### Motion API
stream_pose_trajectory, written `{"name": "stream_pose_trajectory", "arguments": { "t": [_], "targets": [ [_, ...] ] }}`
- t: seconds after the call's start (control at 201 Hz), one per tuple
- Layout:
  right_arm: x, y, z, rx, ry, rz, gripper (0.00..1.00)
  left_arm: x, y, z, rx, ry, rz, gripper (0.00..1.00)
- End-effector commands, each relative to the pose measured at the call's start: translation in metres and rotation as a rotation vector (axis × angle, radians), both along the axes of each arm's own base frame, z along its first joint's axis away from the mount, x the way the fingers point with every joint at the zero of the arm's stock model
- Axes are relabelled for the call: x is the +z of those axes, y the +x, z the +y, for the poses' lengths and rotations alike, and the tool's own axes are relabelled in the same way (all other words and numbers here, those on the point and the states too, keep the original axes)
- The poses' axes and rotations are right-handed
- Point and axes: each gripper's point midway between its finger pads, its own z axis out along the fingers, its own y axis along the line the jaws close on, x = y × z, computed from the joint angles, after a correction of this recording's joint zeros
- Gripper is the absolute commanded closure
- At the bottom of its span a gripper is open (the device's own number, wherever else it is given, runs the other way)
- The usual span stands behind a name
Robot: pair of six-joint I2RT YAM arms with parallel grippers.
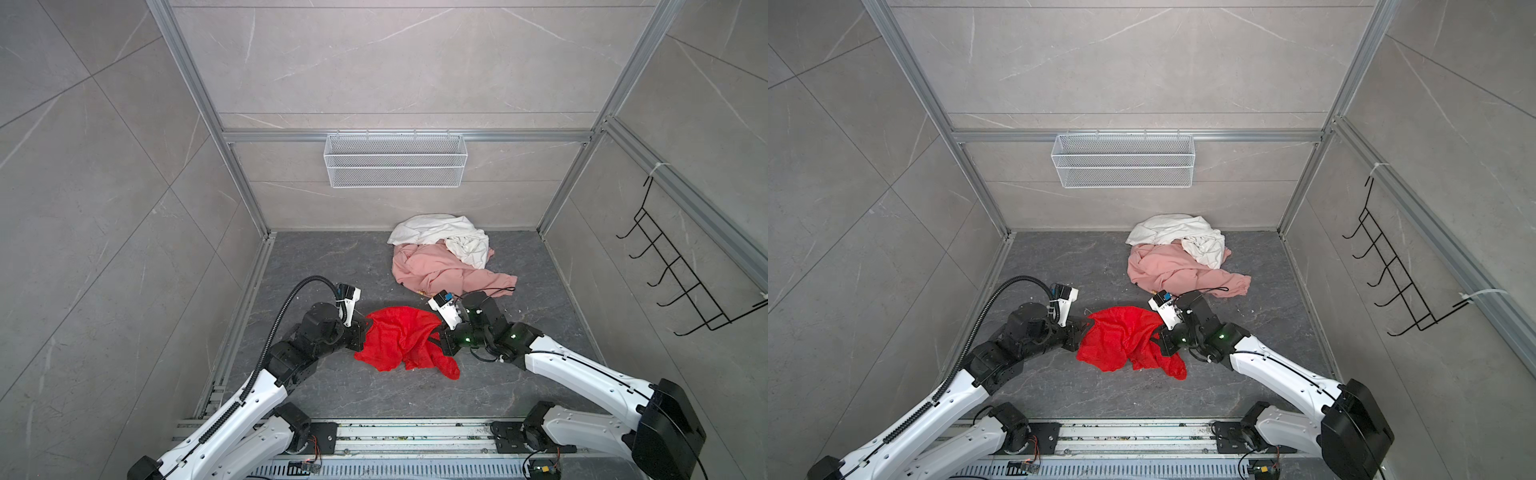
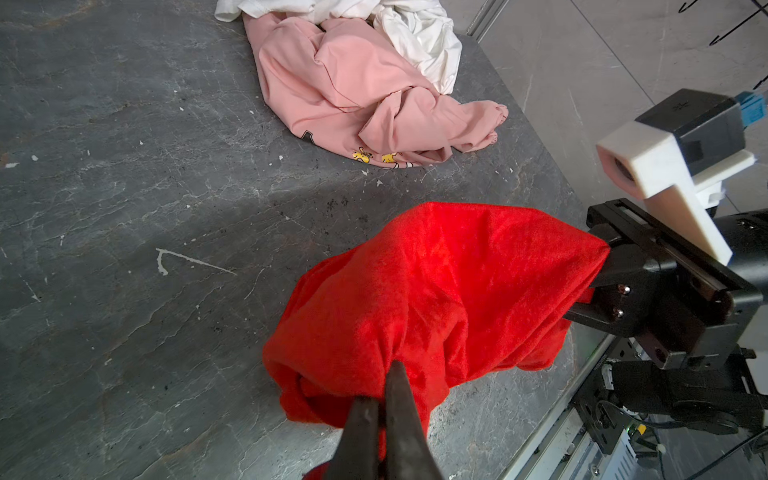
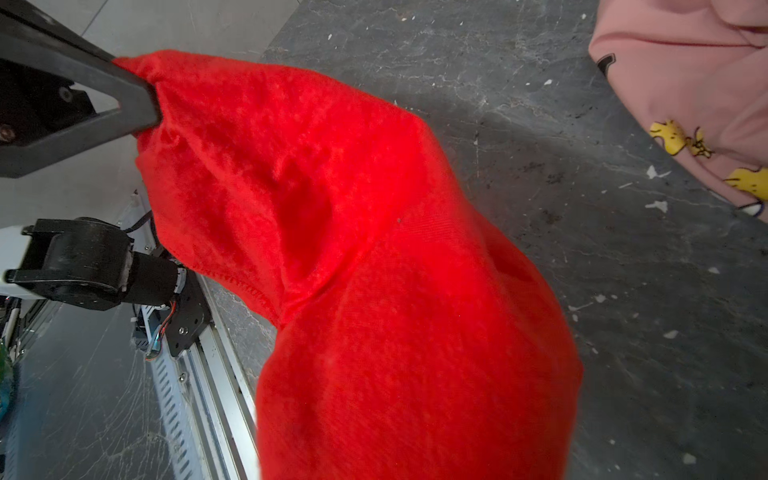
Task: Pick out a specific cloth from the pile
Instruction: 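Carry the red cloth with both grippers toward the robot and lower it, then open both grippers to release the red cloth on the table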
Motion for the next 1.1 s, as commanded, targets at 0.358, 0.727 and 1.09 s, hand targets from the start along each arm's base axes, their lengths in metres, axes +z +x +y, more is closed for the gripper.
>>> {"name": "stream_pose_trajectory", "arguments": {
  "t": [0.358, 0.727, 1.09],
  "targets": [
    [-0.028, 0.000, -0.016, -0.075, -0.063, 0.019, 1.00, -0.039, -0.001, 0.000, 0.021, -0.017, 0.044, 1.00],
    [-0.057, 0.006, -0.034, -0.177, -0.164, 0.058, 1.00, -0.067, 0.002, 0.007, 0.113, -0.017, 0.137, 1.00],
    [-0.087, 0.010, -0.043, -0.234, -0.266, 0.133, 1.00, -0.103, 0.005, 0.008, 0.165, 0.031, 0.246, 1.00]
  ]
}}
